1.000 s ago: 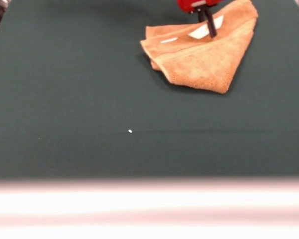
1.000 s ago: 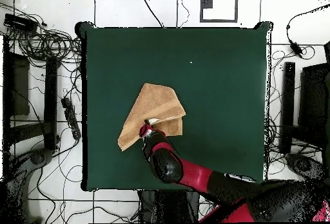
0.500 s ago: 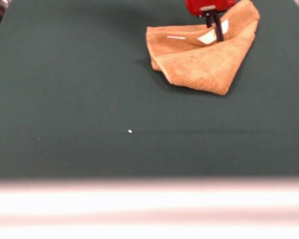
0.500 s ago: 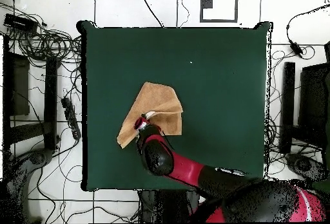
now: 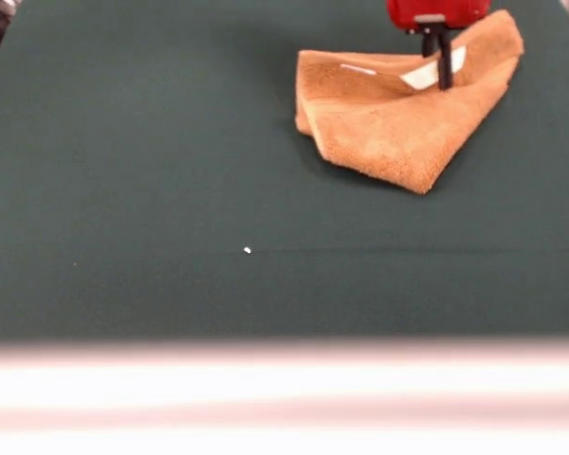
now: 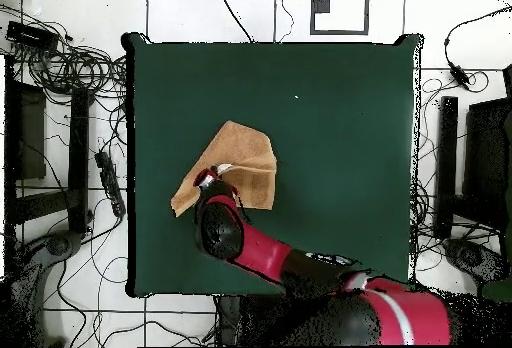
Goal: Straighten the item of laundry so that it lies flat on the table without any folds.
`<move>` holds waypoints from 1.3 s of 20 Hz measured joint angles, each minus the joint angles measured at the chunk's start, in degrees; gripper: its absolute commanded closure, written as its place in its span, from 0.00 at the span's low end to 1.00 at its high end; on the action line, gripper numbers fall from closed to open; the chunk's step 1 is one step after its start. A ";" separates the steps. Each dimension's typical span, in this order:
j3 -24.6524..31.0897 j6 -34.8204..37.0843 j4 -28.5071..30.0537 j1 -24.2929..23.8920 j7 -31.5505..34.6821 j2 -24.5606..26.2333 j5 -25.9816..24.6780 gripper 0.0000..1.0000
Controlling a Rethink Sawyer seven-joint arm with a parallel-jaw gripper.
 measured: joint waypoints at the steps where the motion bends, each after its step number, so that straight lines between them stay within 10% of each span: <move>1: -0.52 0.01 0.01 1.27 0.01 -0.75 1.57 1.00; 13: -9.43 1.27 -1.21 17.65 0.01 -7.44 19.44 1.00; 26: -21.96 10.87 -7.89 29.64 0.01 -8.59 26.39 1.00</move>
